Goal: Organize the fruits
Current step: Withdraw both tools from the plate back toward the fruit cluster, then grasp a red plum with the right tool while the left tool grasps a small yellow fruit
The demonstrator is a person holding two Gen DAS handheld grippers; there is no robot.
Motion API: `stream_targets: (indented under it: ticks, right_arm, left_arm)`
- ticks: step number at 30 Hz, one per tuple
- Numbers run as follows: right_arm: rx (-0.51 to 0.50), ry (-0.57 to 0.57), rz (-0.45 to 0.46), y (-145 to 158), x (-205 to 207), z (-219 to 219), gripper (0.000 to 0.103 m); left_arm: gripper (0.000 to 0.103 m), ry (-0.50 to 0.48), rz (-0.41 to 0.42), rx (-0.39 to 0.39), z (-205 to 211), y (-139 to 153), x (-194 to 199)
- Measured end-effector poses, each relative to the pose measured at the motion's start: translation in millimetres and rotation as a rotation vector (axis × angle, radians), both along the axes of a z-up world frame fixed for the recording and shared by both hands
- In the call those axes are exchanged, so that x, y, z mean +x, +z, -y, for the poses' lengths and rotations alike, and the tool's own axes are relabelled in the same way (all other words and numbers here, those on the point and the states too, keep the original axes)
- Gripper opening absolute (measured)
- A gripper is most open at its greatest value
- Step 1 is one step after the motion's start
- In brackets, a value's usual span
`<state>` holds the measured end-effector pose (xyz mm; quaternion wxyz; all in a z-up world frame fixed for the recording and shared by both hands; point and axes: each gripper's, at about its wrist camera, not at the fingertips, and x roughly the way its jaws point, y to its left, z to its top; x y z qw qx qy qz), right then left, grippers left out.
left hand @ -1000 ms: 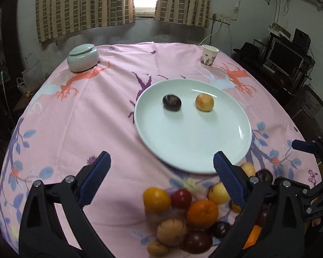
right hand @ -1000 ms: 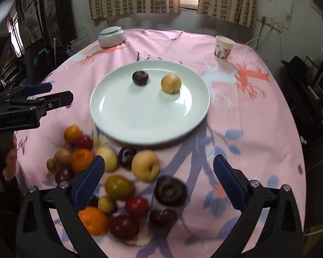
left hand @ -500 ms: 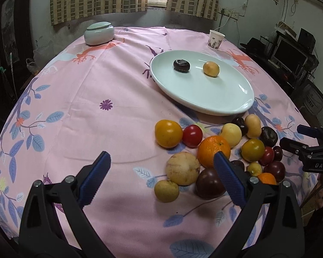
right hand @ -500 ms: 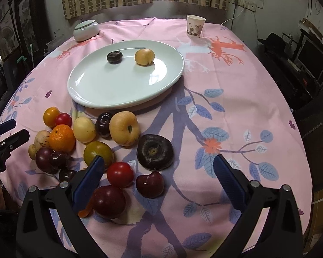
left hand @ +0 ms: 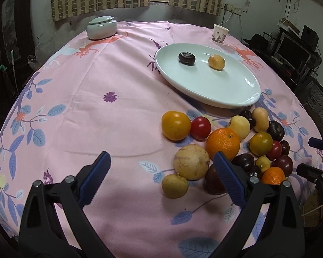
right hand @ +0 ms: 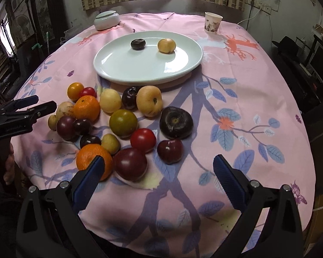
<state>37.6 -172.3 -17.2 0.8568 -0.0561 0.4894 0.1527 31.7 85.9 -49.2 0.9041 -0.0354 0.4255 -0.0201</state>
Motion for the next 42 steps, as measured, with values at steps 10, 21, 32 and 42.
stream_targets:
  ticks: [10, 21, 32, 42]
  right_arm:
    - [0.066, -0.027, -0.032, -11, -5, 3, 0.070]
    - [0.082, 0.030, -0.082, -22, -8, -17, 0.044]
    - [0.031, 0.039, -0.022, -22, -5, -27, 0.037]
    - [0.066, -0.021, -0.064, -25, -6, -8, 0.037]
  left_arm:
    - [0.098, 0.041, -0.022, 0.008, -18, -6, -20]
    - [0.098, 0.064, -0.011, 0.010, -27, -2, -39]
    - [0.098, 0.011, -0.054, 0.053, -10, -18, -30]
    - [0.085, 0.027, -0.079, 0.067, -4, -38, -3]
